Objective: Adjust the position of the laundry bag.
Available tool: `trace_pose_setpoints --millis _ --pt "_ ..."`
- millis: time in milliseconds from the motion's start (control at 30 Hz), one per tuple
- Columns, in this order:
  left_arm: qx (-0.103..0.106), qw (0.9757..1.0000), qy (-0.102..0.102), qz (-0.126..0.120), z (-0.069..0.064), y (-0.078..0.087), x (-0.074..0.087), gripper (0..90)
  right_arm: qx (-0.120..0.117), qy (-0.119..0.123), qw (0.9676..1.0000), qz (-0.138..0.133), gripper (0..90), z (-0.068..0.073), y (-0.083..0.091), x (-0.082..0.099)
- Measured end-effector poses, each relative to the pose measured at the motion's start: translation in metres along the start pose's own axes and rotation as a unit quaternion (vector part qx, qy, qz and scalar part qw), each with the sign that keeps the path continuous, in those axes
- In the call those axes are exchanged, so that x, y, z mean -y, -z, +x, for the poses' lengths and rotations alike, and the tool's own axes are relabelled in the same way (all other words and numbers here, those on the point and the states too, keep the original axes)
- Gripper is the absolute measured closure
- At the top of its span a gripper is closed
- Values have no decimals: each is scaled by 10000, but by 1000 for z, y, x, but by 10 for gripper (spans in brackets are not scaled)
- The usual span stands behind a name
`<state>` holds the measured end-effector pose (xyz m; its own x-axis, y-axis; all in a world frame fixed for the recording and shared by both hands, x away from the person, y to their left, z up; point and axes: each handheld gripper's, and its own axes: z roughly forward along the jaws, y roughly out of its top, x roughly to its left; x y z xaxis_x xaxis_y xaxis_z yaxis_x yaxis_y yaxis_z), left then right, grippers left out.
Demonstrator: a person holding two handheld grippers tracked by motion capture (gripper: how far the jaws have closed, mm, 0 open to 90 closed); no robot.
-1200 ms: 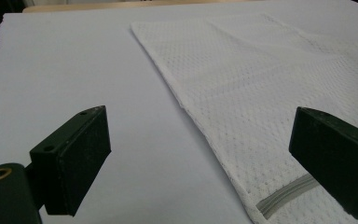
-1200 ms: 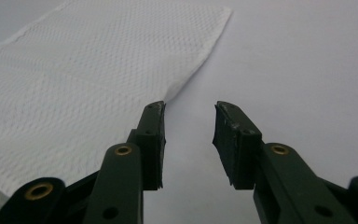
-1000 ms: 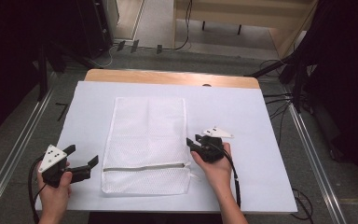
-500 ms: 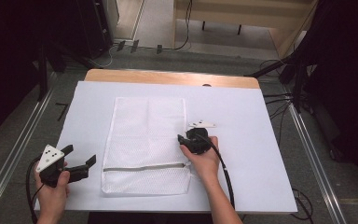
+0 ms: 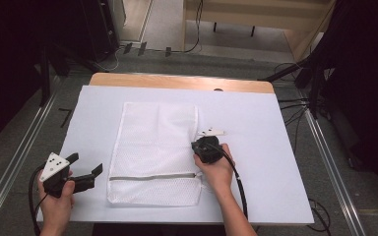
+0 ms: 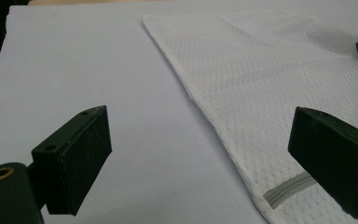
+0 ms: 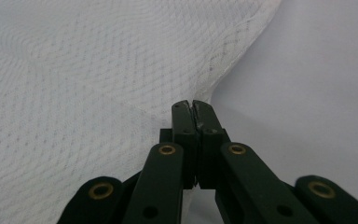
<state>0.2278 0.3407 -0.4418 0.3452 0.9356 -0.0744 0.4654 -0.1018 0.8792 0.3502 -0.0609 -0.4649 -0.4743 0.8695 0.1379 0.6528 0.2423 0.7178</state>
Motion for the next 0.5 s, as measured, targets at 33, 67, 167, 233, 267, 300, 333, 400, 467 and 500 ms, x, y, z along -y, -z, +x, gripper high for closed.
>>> trace_pose_setpoints --millis 33,67,167,233,267,300,333,400,467,500 --pt "8 10000 5 6 0 0 0 59 35 52 10000 2 900 -1 1 0" --pt "8 10000 15 -1 0 0 0 60 77 70 9999 6 900 -1 2 0" --pt "33 10000 33 -1 -1 1 0 59 111 73 9999 -1 900 -7 5 1" --pt "23 10000 30 -17 -2 1 0 59 135 2 9999 -37 900 -11 10 2" --pt "50 10000 19 -17 -3 1 0 59 188 61 9998 -54 900 -16 15 3" --pt "50 10000 19 -17 -3 1 0 59 199 58 9998 -73 900 -19 18 4" --pt "45 10000 14 -16 -4 1 1 59 199 58 9998 -73 900 -19 18 4" --pt "70 10000 5 -18 -5 1 1 60 218 40 9997 -80 900 -25 23 6" --pt "68 10000 -3 -8 -7 2 1 60 254 41 9997 -32 900 -34 27 9" --pt "61 10000 3 -16 -7 2 1 59 269 21 9996 -23 900 -38 28 10"
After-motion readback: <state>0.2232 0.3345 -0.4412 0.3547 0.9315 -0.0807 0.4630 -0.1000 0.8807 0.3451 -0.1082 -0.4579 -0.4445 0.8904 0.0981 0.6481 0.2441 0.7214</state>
